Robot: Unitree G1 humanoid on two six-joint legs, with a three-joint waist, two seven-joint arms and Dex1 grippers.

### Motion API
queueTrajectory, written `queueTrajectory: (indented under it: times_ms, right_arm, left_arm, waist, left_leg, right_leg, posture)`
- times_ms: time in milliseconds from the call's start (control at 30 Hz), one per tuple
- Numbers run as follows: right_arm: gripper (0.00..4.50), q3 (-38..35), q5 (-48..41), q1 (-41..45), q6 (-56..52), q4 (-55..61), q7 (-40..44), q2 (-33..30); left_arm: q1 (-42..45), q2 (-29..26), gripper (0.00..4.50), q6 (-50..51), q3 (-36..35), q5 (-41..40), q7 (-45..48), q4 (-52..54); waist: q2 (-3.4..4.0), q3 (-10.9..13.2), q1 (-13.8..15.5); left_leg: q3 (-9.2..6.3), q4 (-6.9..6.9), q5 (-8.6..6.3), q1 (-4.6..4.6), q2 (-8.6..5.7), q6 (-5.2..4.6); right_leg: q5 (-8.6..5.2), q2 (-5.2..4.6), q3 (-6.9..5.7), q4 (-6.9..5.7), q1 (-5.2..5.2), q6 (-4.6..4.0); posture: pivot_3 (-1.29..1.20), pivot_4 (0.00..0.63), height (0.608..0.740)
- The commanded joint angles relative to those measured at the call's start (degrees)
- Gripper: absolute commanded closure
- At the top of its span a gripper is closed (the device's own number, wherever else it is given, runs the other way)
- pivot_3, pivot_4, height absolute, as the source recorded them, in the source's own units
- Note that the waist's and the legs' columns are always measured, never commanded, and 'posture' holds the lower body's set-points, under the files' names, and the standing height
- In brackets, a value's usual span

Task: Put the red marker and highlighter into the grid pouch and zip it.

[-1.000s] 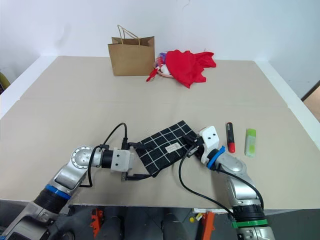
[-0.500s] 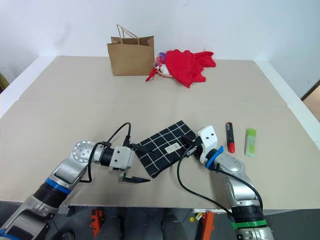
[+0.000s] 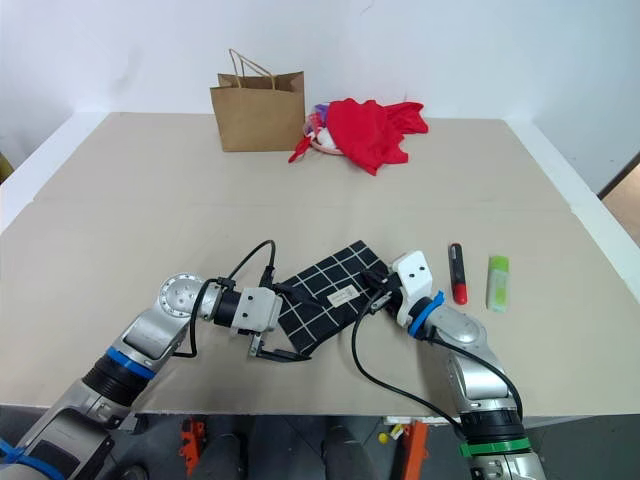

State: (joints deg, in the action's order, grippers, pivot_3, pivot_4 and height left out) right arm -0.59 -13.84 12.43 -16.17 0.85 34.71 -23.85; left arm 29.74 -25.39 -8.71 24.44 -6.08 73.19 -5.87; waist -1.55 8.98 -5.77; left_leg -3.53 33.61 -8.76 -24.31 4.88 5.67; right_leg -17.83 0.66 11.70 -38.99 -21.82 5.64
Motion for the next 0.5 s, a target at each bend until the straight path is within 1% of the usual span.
queueTrajectory:
  times_ms: [33, 167, 300, 500]
  right_arm:
    - [4.45, 0.93, 0.45, -0.02, -0.55, -0.71, 0.44, 0.21]
    - [4.45, 0.89, 0.50, -0.20, -0.52, -0.64, 0.50, 0.13]
    - [4.45, 0.92, 0.58, -0.24, -0.47, -0.66, 0.46, 0.16]
    - [4.45, 0.87, 0.52, -0.19, -0.46, -0.67, 0.55, 0.17]
  left_arm:
    - [0.98, -0.69, 0.00, 0.38, 0.14, -1.43, 2.60, 1.43]
    - [1.03, -1.17, 0.00, 0.07, -0.32, -1.47, 3.50, 1.47]
    - [2.29, -0.34, 0.00, -9.42, 0.37, 5.32, -1.10, -3.95]
    - [3.73, 1.93, 0.00, -17.13, 0.56, 8.69, -5.67, -9.20]
  waist:
    - [0.00, 0.00, -0.02]
    - [0.00, 0.00, -0.03]
    - [-0.01, 0.01, -0.02]
    - [-0.01, 0.00, -0.02]
  left_leg:
    - [0.00, -0.01, 0.00, 0.00, 0.00, 0.00]
    - [0.00, -0.01, 0.00, 0.00, 0.00, 0.00]
    - [0.00, 0.00, 0.00, 0.00, 0.00, 0.00]
    - [0.00, 0.00, 0.00, 0.00, -0.01, 0.00]
  right_leg:
    - [0.00, 0.00, 0.00, 0.00, 0.00, 0.00]
    - [-0.01, 0.00, 0.00, 0.00, -0.01, -0.01]
    - [-0.01, 0.00, 0.00, 0.00, 0.00, -0.02]
    - [0.00, -0.01, 0.01, 0.01, 0.00, -0.01]
  posture:
    - [0.00, 0.150, 0.740]
    - [0.00, 0.150, 0.740]
    - [0.00, 0.150, 0.740]
    - [0.00, 0.150, 0.740]
